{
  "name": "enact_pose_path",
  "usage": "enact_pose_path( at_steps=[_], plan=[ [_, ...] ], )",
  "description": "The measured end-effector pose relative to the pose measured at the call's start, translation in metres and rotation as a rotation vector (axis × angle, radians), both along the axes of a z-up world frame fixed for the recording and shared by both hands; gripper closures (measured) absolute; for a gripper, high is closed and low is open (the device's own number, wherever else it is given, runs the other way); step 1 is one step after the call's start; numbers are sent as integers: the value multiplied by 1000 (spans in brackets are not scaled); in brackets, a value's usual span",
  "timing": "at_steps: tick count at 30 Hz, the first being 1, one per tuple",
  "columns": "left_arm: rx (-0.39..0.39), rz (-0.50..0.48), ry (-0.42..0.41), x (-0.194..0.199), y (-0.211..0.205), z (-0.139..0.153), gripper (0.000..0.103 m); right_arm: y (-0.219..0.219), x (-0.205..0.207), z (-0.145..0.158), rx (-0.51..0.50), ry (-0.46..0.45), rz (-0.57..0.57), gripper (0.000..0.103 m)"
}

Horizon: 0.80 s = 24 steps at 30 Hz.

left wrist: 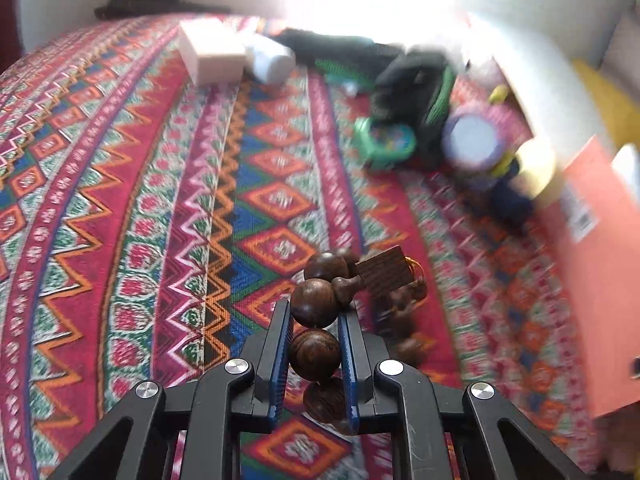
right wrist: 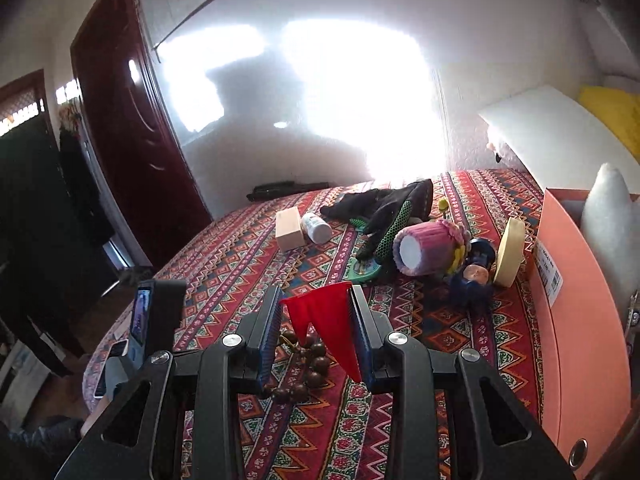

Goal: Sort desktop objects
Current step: 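Carry the red piece and bead bracelet into the orange box and open both tools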

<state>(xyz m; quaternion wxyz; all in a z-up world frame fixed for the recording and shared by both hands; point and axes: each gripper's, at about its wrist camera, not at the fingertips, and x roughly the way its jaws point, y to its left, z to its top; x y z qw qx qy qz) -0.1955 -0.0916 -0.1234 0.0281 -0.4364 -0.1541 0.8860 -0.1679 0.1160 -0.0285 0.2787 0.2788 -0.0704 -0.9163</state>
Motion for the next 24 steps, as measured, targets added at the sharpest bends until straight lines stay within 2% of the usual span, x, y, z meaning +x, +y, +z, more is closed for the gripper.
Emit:
enact_pose_path(
  at_steps=[4, 9, 16, 24],
  plan=[
    [29, 6, 53, 16, -5, 22, 87, -1, 6, -6, 10, -5, 1, 68],
    [55, 3, 73, 29, -12, 35, 87, -3, 14, -13, 22, -12, 2, 68],
    [114, 31, 75, 42, -30, 35, 87, -5, 19, -27, 48, -22, 5, 68],
    [109, 37, 87, 51, -34, 37, 87, -1, 14, -33, 47, -34, -4, 68]
  ],
)
